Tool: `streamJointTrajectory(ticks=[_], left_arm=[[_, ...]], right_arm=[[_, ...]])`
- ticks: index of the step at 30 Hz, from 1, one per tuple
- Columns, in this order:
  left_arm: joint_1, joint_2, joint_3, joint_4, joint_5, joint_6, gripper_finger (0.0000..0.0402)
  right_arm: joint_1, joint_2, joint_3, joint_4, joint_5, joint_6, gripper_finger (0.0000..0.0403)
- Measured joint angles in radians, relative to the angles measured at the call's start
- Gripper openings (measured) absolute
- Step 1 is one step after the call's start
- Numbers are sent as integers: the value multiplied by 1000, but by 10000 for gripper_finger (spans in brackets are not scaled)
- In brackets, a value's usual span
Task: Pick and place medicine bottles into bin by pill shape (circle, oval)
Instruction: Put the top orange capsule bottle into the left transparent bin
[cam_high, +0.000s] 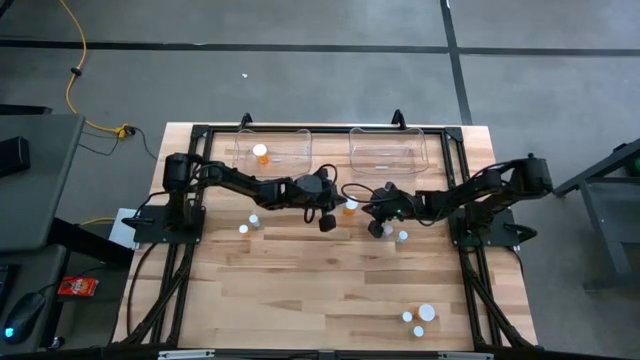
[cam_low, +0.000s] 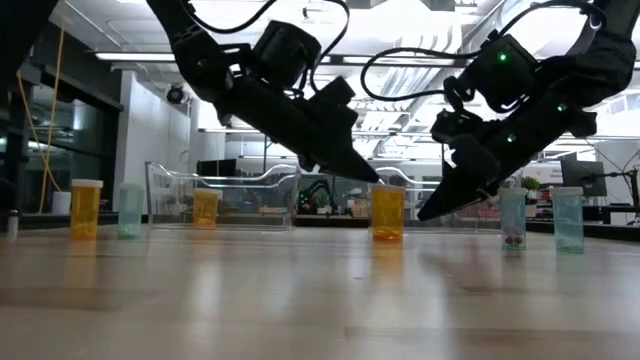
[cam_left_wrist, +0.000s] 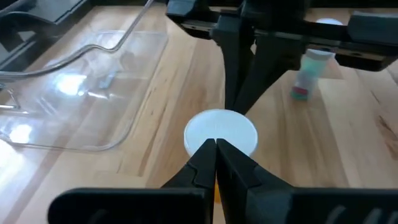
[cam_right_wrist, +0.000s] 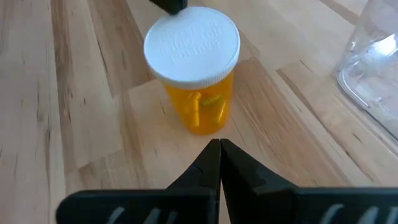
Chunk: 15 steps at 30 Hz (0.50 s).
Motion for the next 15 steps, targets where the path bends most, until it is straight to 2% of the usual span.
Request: streamJointTrajectory(ticks=[15], left_arm=[[2,-1,0,-20,1,16,0]], right_arm=[[0,9,0,76,-4,-2,0]])
